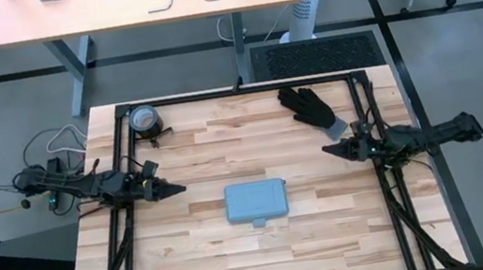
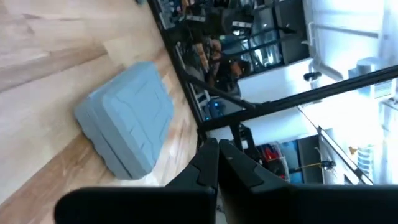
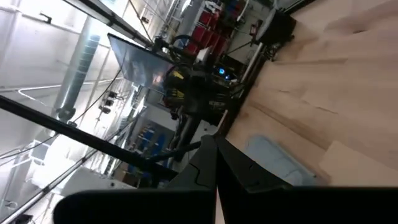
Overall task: Prefit tool cases
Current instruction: Return to Home Position
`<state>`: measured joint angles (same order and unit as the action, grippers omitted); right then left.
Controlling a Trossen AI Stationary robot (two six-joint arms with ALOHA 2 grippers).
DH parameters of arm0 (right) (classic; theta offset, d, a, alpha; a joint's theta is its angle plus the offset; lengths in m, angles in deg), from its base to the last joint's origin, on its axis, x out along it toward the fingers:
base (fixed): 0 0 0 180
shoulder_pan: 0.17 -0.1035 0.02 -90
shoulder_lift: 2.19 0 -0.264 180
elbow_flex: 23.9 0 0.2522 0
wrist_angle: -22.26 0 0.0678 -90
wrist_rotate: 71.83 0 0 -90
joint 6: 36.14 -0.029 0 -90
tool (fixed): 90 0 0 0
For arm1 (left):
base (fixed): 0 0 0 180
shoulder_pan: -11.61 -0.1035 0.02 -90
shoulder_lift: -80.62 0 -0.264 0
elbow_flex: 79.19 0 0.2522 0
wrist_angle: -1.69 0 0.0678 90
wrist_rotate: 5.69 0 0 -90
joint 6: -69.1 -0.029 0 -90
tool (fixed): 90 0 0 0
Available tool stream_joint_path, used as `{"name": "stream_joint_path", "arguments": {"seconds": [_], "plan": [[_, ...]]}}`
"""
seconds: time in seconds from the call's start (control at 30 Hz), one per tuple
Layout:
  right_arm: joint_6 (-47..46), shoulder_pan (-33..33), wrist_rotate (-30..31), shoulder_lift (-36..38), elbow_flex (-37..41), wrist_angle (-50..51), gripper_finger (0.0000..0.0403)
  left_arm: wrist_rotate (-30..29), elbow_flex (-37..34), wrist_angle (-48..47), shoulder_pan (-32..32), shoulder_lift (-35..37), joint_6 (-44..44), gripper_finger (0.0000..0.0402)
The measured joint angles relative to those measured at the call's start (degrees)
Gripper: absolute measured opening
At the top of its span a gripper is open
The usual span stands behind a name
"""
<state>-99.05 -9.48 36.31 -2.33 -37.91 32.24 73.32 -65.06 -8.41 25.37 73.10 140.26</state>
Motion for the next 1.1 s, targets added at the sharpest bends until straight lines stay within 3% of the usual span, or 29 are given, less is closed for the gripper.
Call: {"name": "stream_joint_path", "arguments": {"seconds": [0.17,0.43,0.67,0.8,0.9,1.1], "plan": [[2.75,-1.33,1.66,-0.56,0.00,-0.22,0.0008,-0.92,0.00,-0.86,-2.41,2.94,-1.57,0.0000],[6.38,-2.83,-0.41,-0.85,0.00,0.03,0.0008,-8.39,0.00,0.01,-6.49,2.99,-5.55,0.0000],[6.44,-2.88,-0.43,-1.07,0.00,0.07,0.0008,-9.99,0.00,0.22,-7.23,2.92,-19.46,0.0000],[6.42,-2.44,-0.40,-1.07,0.00,0.07,0.0008,-17.34,0.37,0.15,-7.23,2.92,-13.65,0.0000],[6.42,-2.44,-0.41,-1.07,0.00,0.07,0.0008,-20.53,0.86,-0.57,-7.23,2.92,-16.46,0.0000],[6.42,-2.44,-0.40,-1.07,0.00,0.08,0.0008,-20.86,0.90,-0.49,-7.23,2.92,-20.84,0.0000]]}}
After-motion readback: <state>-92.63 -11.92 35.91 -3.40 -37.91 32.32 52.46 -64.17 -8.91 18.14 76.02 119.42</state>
